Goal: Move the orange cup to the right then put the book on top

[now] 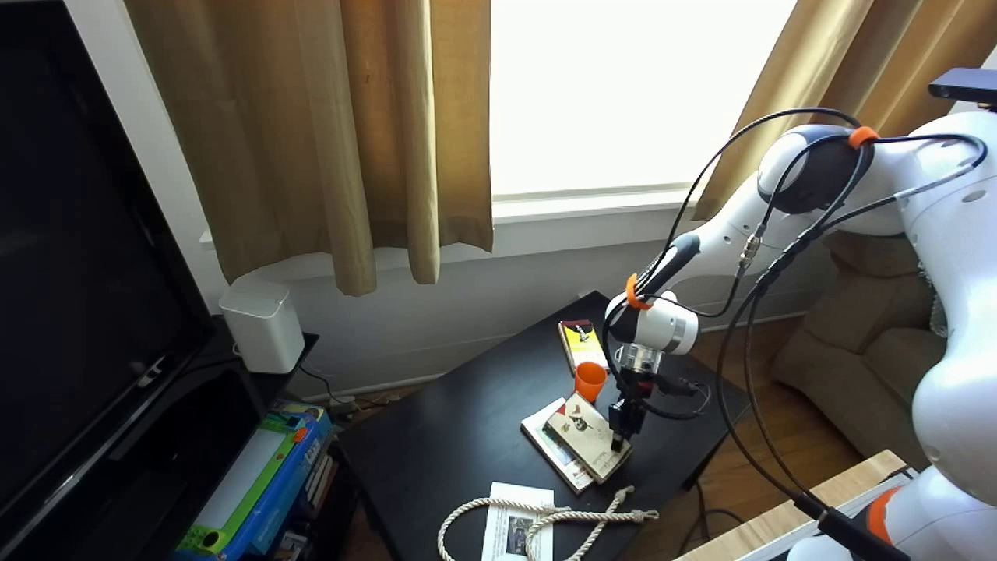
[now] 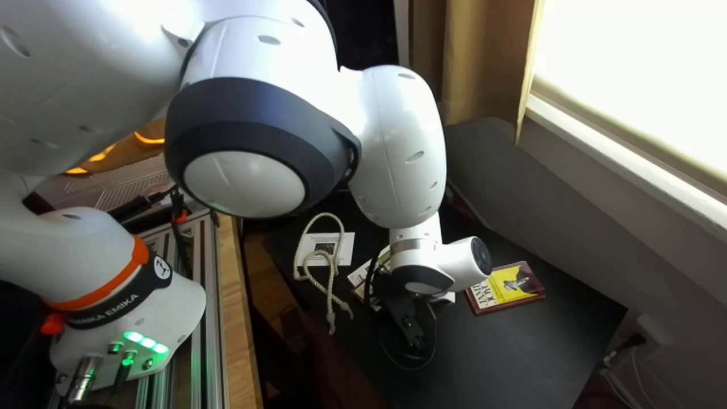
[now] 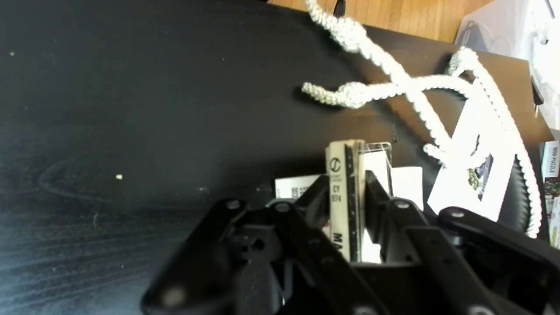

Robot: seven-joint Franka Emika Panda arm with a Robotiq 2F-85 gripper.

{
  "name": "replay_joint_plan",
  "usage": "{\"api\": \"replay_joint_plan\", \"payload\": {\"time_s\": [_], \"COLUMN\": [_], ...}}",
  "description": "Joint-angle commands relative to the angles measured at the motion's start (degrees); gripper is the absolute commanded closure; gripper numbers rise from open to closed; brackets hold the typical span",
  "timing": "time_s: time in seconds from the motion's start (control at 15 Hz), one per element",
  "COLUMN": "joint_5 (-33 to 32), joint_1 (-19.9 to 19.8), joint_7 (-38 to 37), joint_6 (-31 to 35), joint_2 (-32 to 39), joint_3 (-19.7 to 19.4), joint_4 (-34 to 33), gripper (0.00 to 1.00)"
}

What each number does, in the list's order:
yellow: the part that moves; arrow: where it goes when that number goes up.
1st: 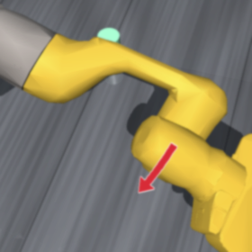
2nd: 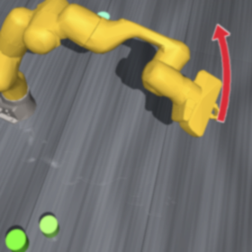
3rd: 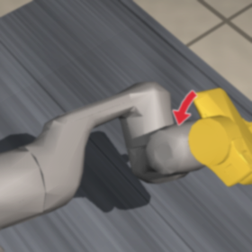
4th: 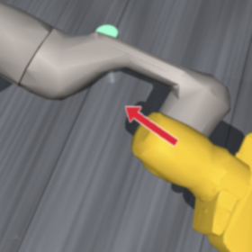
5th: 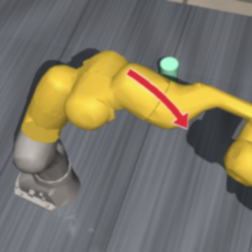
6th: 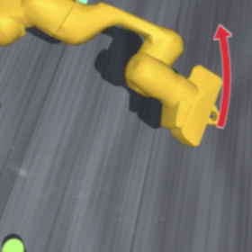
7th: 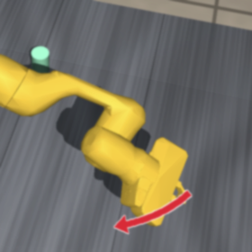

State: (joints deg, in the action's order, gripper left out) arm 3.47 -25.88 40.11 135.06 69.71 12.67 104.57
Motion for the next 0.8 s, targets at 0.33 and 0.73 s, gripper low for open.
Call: {"api": "replay_joint_plan", "payload": {"time_s": [0.33, 0.73], "joint_5": [1.0, 2.3], "joint_1": [3.9, 4.1], "joint_7": [1.0, 2.5], "joint_6": [0.9, 1.5], "joint_2": [-5.5, -9.1], "joint_3": [0.5, 2.8], "joint_4": [1.9, 3.8], "gripper": [0.95, 0.95]}}
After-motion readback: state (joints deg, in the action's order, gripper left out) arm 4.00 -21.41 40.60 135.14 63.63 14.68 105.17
